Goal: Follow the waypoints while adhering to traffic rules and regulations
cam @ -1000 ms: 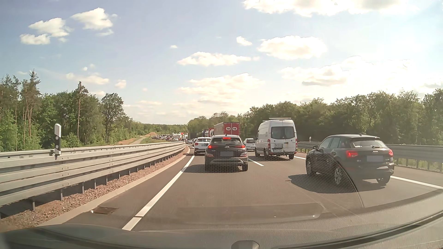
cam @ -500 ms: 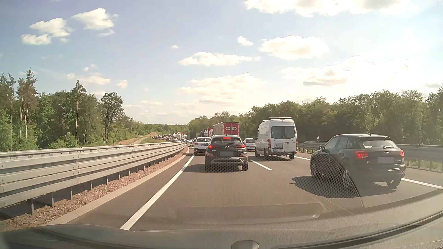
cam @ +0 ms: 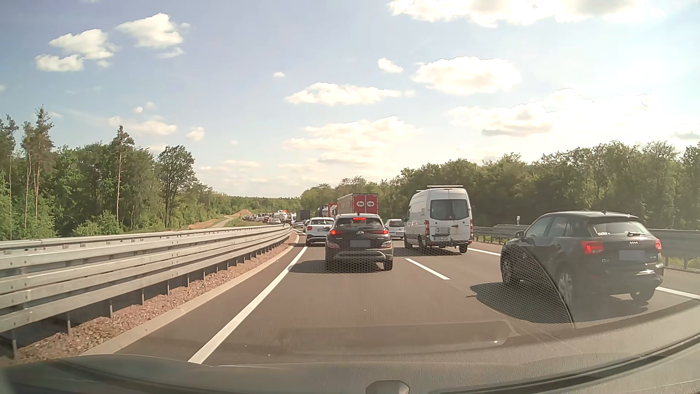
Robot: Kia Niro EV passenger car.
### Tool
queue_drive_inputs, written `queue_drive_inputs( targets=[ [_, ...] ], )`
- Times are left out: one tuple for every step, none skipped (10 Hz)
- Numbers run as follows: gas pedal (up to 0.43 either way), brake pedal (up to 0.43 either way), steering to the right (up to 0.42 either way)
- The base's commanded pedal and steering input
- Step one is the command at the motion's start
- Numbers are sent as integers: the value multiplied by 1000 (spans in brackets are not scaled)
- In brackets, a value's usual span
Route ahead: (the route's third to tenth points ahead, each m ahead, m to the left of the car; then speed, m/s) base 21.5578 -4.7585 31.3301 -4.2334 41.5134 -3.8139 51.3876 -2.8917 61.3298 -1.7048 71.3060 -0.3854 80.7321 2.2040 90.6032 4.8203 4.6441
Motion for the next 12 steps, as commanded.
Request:
queue_drive_inputs(
  targets=[
    [67,0,-14],
    [67,0,-13],
    [67,0,-13],
    [67,0,-12],
    [67,0,-13],
    [67,0,-12],
    [67,0,-13],
    [67,0,-13],
    [67,0,-12],
    [39,0,-12],
    [8,0,-12],
    [8,0,-12]
  ],
)
